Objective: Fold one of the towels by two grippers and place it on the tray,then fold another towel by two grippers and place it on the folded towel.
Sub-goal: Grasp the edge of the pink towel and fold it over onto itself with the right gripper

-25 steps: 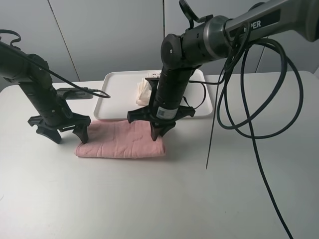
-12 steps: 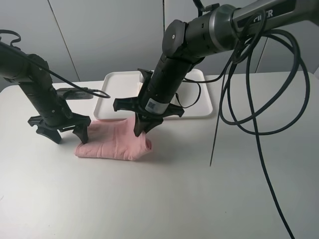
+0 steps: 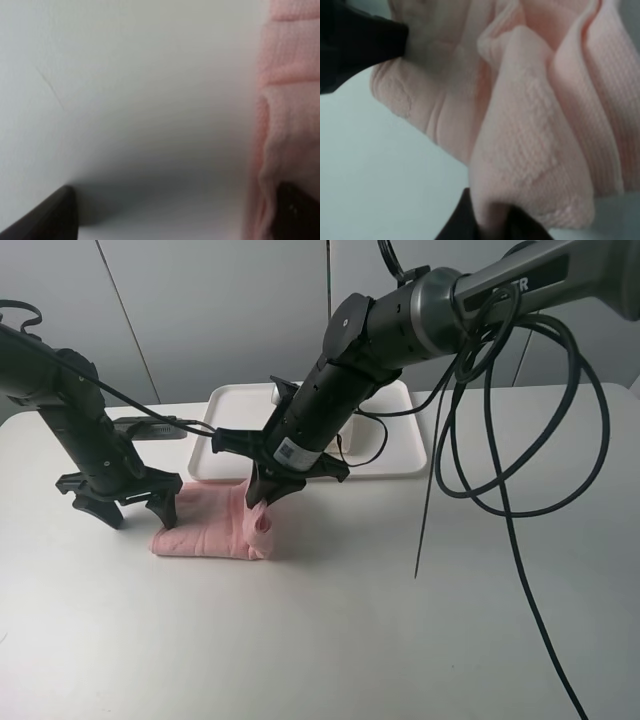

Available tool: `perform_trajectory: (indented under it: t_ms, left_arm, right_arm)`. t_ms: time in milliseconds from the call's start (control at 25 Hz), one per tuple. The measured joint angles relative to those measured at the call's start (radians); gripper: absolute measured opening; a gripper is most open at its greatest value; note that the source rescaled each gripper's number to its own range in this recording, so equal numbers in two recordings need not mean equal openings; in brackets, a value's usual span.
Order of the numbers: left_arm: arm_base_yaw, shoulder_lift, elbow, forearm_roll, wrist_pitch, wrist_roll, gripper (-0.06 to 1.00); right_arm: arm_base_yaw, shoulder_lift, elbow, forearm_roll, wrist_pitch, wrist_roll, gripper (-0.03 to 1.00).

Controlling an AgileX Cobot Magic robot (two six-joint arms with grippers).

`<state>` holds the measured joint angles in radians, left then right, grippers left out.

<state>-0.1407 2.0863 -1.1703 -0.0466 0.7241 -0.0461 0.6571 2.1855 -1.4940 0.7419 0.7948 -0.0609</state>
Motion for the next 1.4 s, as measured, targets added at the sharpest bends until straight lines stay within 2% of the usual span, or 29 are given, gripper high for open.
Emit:
perform_trajectory:
  t_ms: [720, 1040, 1400]
  left_arm:
    - [0.000, 0.000, 0.000, 0.000, 0.002, -0.004, 0.99]
    - [0.000, 0.000, 0.000, 0.000, 0.002, -0.004, 0.99]
    - [0.000, 0.000, 0.000, 0.000, 0.002, -0.004, 0.99]
  right_arm:
    - [0.000, 0.081, 0.000, 0.355, -0.080, -0.192, 0.05]
    - [0.006, 0.096, 0.002, 0.528, -0.126, -0.326, 0.05]
    - [0.028, 0.140, 0.002, 0.643, -0.137, -0.441, 0.05]
